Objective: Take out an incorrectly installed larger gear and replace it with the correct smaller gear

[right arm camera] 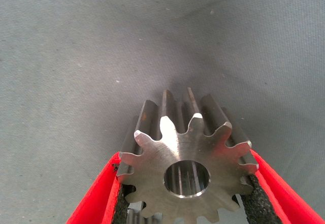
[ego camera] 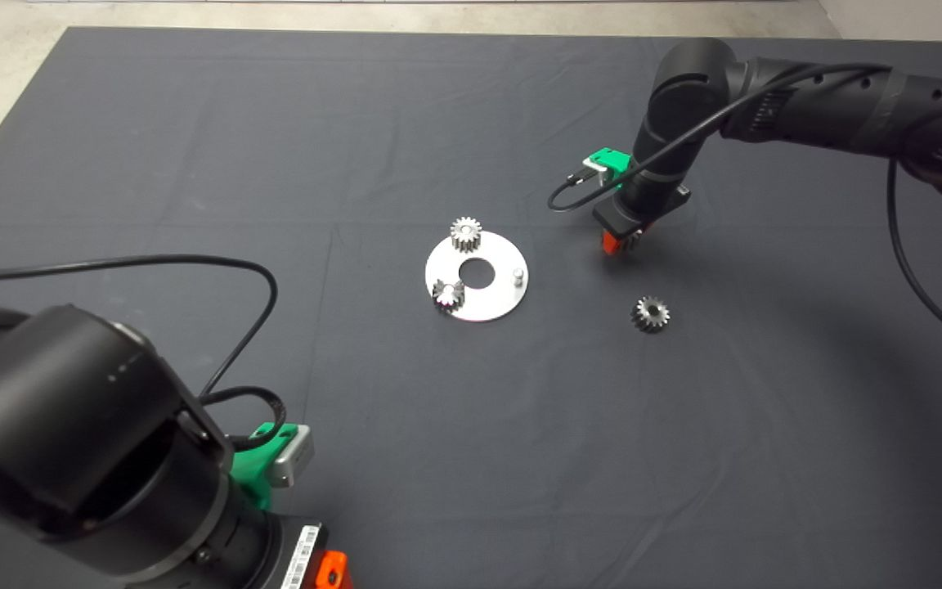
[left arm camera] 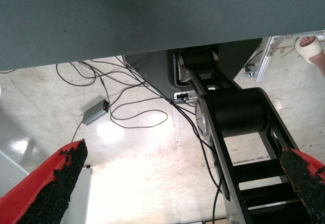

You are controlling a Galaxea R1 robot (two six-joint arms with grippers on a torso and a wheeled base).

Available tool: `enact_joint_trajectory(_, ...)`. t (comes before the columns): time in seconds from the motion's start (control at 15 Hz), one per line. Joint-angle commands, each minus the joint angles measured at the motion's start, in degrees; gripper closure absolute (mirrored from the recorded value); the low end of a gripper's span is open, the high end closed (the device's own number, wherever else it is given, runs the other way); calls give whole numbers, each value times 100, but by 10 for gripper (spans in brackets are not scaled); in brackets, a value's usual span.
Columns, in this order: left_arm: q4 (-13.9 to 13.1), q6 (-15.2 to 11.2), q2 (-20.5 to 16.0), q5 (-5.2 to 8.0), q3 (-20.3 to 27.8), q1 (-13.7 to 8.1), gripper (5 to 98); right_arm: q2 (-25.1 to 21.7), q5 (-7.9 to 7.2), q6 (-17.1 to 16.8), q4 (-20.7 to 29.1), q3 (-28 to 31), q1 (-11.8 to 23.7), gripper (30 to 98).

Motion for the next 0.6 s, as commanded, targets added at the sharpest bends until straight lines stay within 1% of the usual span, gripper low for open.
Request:
enact_joint_trajectory(0.0, -118, -49, -10, -15, 85, -59, 54, -26, -297, 30, 31, 70, 249, 807)
enact_joint_trajectory(0.2, -118, -56, -10, -15, 85, -59, 54, -35, -288, 124, 31, 70, 258, 806)
enact_joint_trajectory(0.47, -118, -47, -2, -15, 77, -59, 54, -8, -288, 135, 31, 79, 258, 798)
enact_joint_trajectory(0.53, -118, -47, -2, -21, 77, -59, 54, -8, -288, 141, 37, 88, 258, 787)
